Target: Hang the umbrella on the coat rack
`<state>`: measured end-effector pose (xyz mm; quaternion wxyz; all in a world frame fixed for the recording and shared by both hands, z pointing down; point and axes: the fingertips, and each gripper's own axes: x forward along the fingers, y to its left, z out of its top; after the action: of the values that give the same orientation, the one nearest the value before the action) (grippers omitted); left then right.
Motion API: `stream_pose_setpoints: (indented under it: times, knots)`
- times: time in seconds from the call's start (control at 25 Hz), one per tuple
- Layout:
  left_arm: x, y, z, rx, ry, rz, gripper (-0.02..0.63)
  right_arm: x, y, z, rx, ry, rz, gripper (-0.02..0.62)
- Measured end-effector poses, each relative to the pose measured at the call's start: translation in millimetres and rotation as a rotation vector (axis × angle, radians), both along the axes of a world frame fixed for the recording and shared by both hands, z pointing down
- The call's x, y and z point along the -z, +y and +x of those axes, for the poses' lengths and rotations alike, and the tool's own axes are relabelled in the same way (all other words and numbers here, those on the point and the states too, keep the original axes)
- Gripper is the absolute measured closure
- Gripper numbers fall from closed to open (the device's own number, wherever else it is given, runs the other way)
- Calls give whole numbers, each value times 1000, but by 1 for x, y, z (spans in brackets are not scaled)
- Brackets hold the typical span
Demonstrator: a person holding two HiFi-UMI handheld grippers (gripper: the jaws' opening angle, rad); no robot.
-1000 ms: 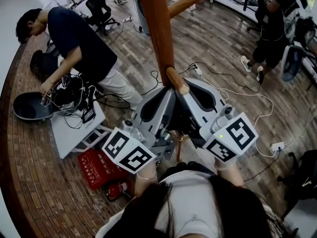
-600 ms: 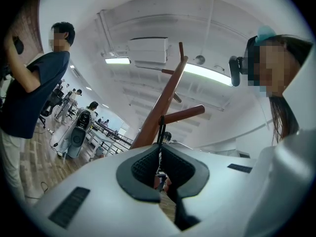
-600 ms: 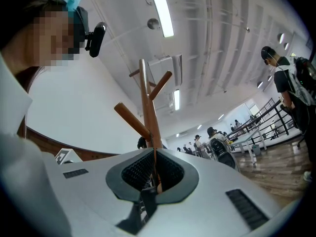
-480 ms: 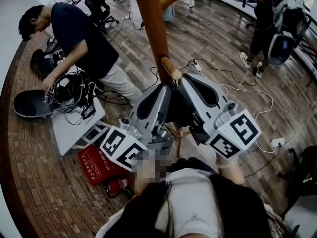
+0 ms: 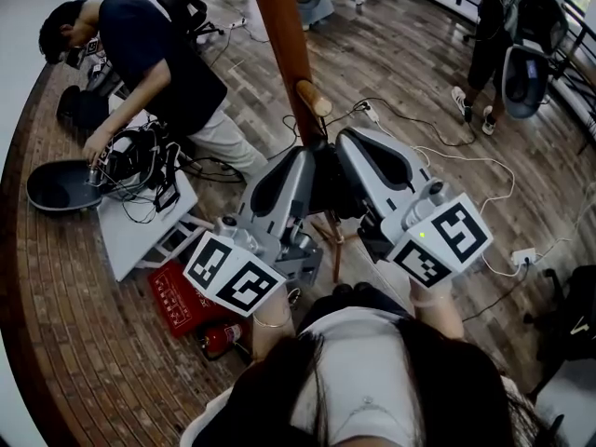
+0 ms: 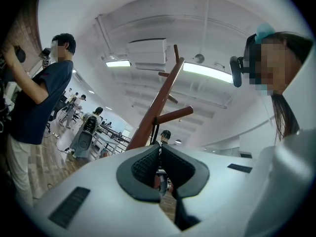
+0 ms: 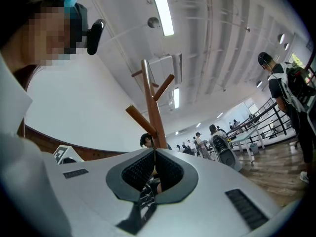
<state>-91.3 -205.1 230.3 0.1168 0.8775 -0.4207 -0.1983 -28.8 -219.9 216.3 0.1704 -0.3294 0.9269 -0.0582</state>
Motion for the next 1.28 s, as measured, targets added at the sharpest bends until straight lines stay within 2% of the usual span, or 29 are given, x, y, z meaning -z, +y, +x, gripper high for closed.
stream_pose_setpoints:
  times: [0.6, 0.8, 1.28]
  knots:
    - [-9, 20, -5, 81, -74, -3, 594, -13, 20, -2, -41, 63, 15, 560]
    - [-17, 19, -10, 121, -129, -5, 594, -18, 24, -7, -56, 85, 18, 560]
    - [-18, 23, -5, 113, -160, 8, 594, -26, 31, -9, -78, 119, 4, 560]
